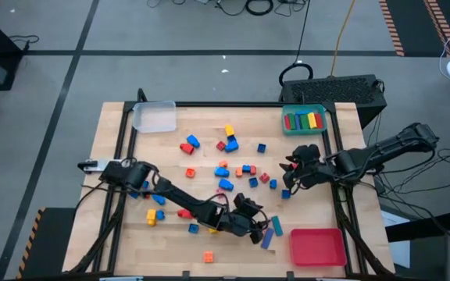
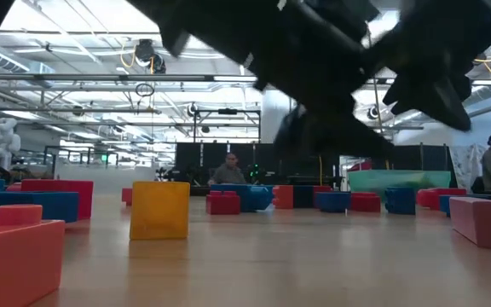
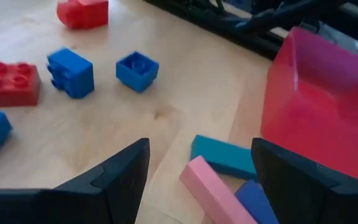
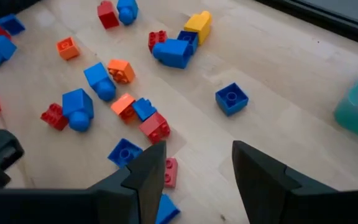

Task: Sort blocks by size
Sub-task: Put the pink block into the blue bin

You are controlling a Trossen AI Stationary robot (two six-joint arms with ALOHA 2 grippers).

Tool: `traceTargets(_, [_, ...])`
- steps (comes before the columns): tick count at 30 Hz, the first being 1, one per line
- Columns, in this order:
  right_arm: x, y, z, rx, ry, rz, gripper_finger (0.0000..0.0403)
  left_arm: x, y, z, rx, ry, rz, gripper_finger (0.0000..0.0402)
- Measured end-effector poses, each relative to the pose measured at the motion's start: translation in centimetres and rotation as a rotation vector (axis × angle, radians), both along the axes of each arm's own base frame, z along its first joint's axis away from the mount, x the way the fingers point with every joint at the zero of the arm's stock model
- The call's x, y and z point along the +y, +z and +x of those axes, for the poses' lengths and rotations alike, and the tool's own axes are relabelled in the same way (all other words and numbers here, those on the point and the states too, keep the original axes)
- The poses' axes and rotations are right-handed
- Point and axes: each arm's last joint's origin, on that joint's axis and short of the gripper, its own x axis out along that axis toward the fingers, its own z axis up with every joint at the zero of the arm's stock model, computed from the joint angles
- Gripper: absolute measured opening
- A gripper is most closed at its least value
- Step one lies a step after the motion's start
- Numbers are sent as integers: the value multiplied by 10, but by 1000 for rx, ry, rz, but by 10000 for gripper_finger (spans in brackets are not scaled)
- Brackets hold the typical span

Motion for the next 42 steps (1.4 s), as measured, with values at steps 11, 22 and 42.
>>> traceTargets(11, [2, -6, 6, 34, 5, -44, 169, -16, -25, 24, 61, -39, 70, 281])
traceTargets(22, [2, -5, 7, 32, 11, -79, 169, -15, -32, 23, 168, -1, 99, 243])
traceTargets(42, [6, -6, 5, 82, 88, -97, 169, 9, -25, 23, 323, -133, 123, 58])
